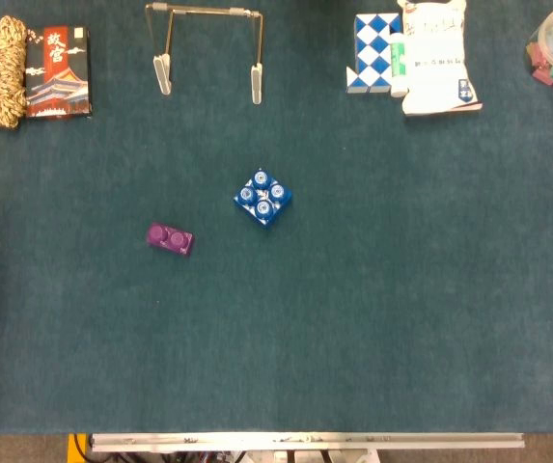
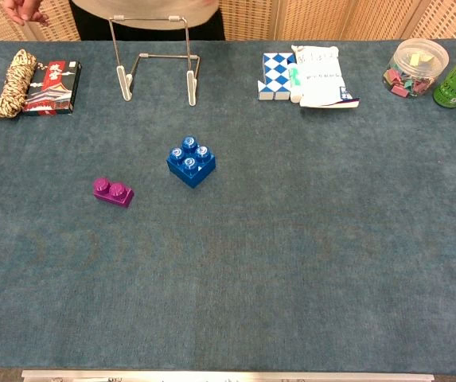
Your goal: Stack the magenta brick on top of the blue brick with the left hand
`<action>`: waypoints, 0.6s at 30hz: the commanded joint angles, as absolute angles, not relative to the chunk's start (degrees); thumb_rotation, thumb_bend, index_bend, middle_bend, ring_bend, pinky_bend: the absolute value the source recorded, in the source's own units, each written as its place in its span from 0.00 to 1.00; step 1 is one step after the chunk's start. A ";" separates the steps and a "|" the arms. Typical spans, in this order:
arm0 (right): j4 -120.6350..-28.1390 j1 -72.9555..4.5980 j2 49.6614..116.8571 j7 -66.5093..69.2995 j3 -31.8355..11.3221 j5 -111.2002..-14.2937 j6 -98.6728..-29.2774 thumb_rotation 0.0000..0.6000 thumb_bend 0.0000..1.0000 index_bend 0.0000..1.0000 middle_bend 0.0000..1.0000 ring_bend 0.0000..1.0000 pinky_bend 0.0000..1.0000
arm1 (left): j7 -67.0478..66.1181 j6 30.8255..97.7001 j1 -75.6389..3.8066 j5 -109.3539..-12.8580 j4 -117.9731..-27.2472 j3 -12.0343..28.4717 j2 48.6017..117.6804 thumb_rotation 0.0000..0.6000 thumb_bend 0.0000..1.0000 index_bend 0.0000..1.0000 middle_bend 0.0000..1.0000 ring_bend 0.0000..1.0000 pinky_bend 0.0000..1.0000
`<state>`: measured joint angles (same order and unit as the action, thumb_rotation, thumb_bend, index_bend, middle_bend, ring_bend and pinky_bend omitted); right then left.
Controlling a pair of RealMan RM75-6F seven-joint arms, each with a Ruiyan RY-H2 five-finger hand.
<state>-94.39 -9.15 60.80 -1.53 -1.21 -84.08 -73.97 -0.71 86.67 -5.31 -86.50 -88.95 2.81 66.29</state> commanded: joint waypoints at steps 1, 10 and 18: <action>-94.03 -9.47 60.96 -1.10 -1.43 -84.06 -73.74 1.00 0.34 0.38 0.30 0.29 0.44 | -0.57 86.69 -5.24 -86.45 -88.26 2.77 66.68 1.00 0.05 0.12 0.31 0.26 0.42; -93.99 -9.89 60.99 -0.85 -1.60 -84.04 -73.52 1.00 0.34 0.38 0.30 0.29 0.44 | -1.70 86.23 -4.97 -85.15 -88.21 2.88 66.62 1.00 0.05 0.13 0.31 0.26 0.42; -93.69 -10.41 60.73 -0.08 -1.90 -83.03 -72.45 1.00 0.34 0.38 0.30 0.29 0.43 | 0.85 86.09 -5.40 -85.75 -86.70 3.07 68.01 1.00 0.05 0.12 0.28 0.26 0.42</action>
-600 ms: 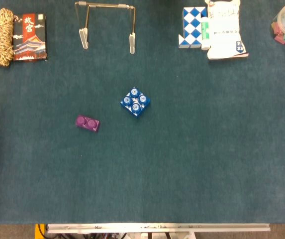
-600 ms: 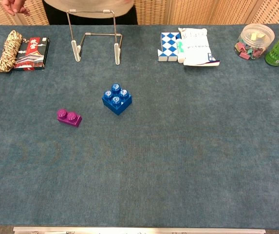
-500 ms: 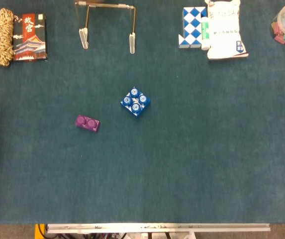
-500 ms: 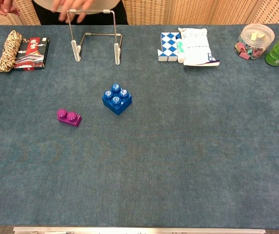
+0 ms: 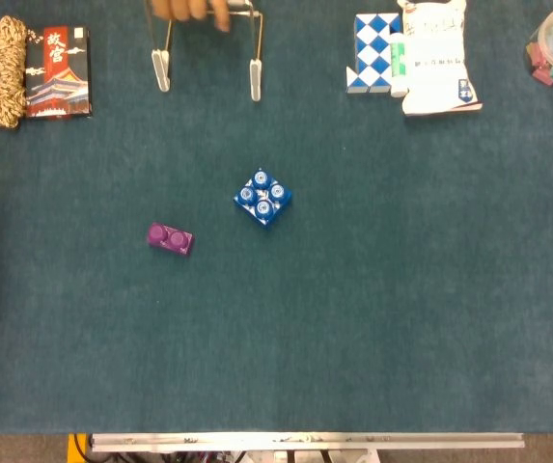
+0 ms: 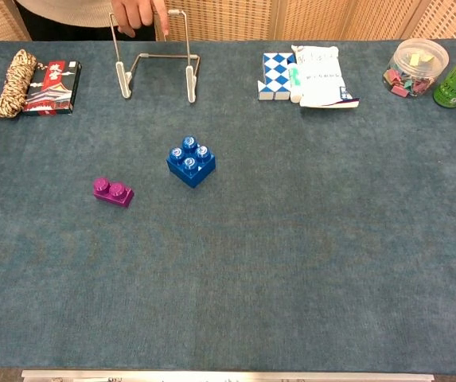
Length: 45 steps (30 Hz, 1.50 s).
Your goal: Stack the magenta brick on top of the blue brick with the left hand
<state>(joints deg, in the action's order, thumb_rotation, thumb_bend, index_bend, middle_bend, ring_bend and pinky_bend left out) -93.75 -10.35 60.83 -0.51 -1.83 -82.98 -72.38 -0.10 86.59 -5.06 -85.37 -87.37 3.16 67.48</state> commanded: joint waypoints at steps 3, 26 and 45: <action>-93.93 -10.14 60.32 0.64 -1.59 -83.80 -73.03 1.00 0.34 0.38 0.30 0.29 0.42 | 2.53 84.84 -5.96 -86.65 -86.79 2.38 68.28 1.00 0.05 0.12 0.21 0.15 0.33; -94.91 -5.63 57.30 5.73 -2.10 -86.29 -82.79 1.00 0.34 0.38 0.30 0.26 0.41 | 6.09 67.38 -18.14 -92.65 -98.93 -0.11 60.97 1.00 0.20 0.30 0.00 0.00 0.04; -95.21 -2.67 56.42 6.53 -2.57 -84.94 -85.91 1.00 0.34 0.38 0.30 0.26 0.41 | 2.35 51.20 -29.98 -89.16 -93.86 0.77 65.13 1.00 0.30 0.30 0.00 0.00 0.04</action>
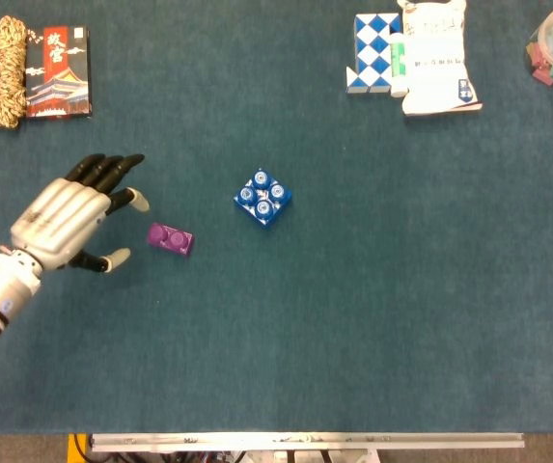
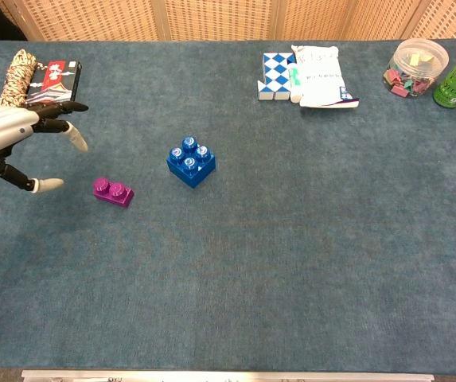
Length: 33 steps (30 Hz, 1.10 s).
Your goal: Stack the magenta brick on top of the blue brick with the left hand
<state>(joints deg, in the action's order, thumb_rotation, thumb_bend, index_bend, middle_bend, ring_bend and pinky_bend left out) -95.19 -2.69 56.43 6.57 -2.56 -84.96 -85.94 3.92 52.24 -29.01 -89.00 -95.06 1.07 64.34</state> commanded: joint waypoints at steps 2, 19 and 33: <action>-95.22 -2.66 56.44 6.43 -2.66 -84.85 -85.80 1.00 0.34 0.38 0.30 0.26 0.41 | 0.29 50.64 -30.49 -88.98 -92.95 0.51 65.96 1.00 0.30 0.30 0.00 0.00 0.04; -95.53 -2.85 56.46 5.58 -2.94 -84.34 -84.50 1.00 0.34 0.38 0.30 0.26 0.40 | -6.99 49.45 -32.98 -86.72 -90.08 0.10 71.99 1.00 0.31 0.31 0.00 0.00 0.04; -95.64 -2.86 56.36 5.34 -3.10 -84.13 -83.93 1.00 0.34 0.38 0.30 0.26 0.40 | -10.28 48.31 -34.29 -83.35 -87.79 -0.10 74.82 1.00 0.31 0.31 0.00 0.00 0.04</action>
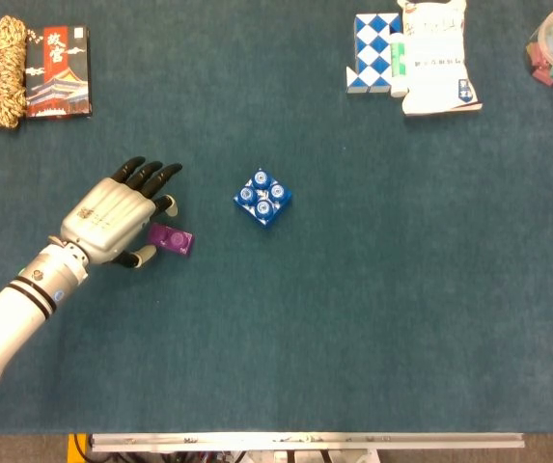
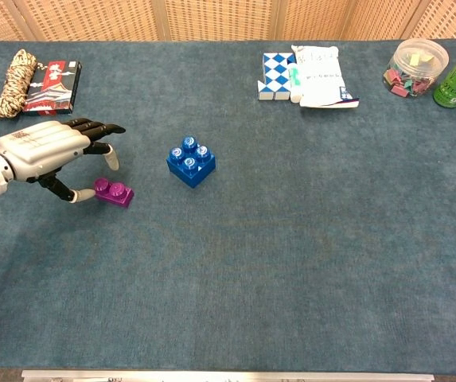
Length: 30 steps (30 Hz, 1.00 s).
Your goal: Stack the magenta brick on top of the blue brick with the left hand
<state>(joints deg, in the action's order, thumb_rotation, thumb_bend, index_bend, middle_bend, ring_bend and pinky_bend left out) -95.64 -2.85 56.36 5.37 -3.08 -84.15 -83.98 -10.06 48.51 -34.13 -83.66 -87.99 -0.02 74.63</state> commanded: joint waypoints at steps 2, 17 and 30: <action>-95.66 -2.86 56.37 5.25 -3.11 -84.09 -83.87 1.00 0.34 0.38 0.30 0.26 0.40 | -10.62 48.14 -34.42 -82.98 -87.60 -0.25 74.99 1.00 0.31 0.31 0.00 0.00 0.04; -95.89 -2.87 56.33 4.93 -3.19 -83.98 -83.47 1.00 0.34 0.38 0.30 0.26 0.40 | -10.96 47.61 -35.10 -81.10 -86.92 -0.84 76.31 1.00 0.31 0.37 0.00 0.00 0.04; -95.95 -2.88 56.20 5.01 -3.19 -83.98 -83.20 1.00 0.34 0.38 0.30 0.26 0.40 | -11.39 47.35 -35.70 -80.00 -85.40 -1.10 77.85 1.00 0.31 0.40 0.00 0.00 0.04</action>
